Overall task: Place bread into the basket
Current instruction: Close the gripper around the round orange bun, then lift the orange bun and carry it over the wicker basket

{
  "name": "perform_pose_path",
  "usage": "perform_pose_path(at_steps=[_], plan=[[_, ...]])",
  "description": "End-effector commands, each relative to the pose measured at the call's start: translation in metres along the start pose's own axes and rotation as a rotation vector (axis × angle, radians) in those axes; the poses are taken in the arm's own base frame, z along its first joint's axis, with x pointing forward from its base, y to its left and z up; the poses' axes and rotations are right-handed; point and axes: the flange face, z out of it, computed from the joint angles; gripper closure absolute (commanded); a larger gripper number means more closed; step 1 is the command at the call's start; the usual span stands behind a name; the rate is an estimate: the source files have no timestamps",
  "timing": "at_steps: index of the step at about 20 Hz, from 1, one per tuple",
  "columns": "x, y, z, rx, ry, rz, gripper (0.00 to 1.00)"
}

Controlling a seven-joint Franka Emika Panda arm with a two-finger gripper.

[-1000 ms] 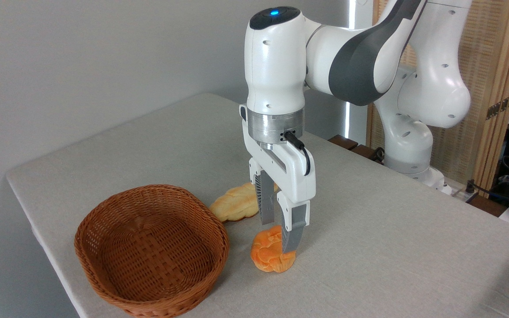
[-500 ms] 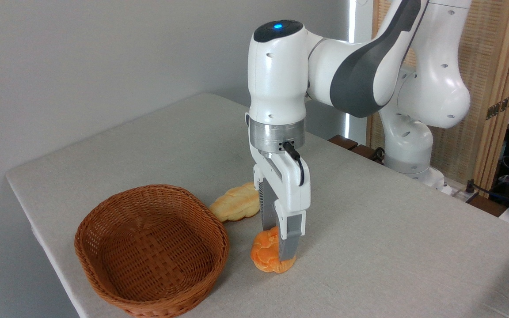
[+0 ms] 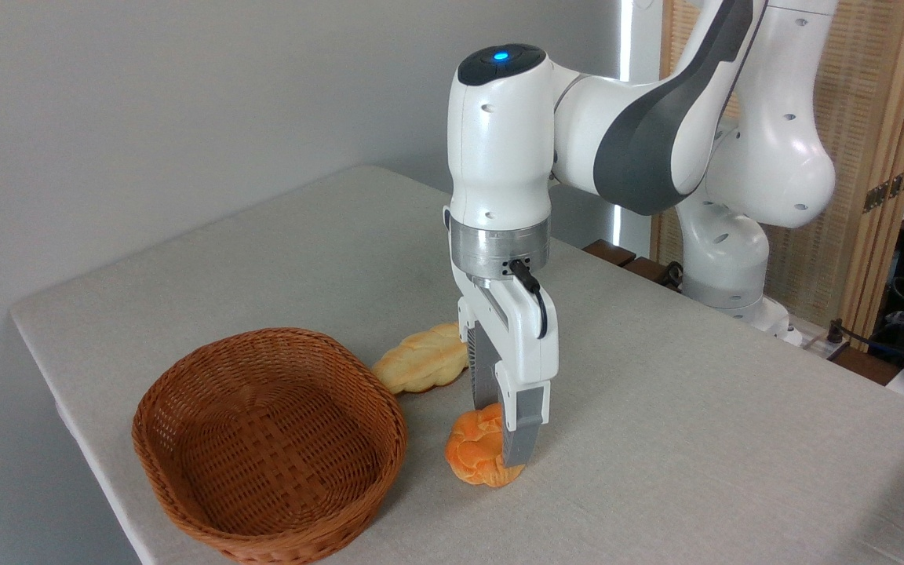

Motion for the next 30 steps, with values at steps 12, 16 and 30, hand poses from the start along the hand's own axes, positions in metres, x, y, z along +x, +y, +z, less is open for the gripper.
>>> perform_pose_path(at_steps=[12, 16, 30], plan=[[-0.003, 0.005, 0.002, -0.003, -0.003, 0.018, 0.46], [-0.003, 0.005, 0.002, -0.003, -0.002, 0.017, 0.46], [-0.017, -0.005, -0.033, -0.021, 0.048, -0.062, 0.46]])
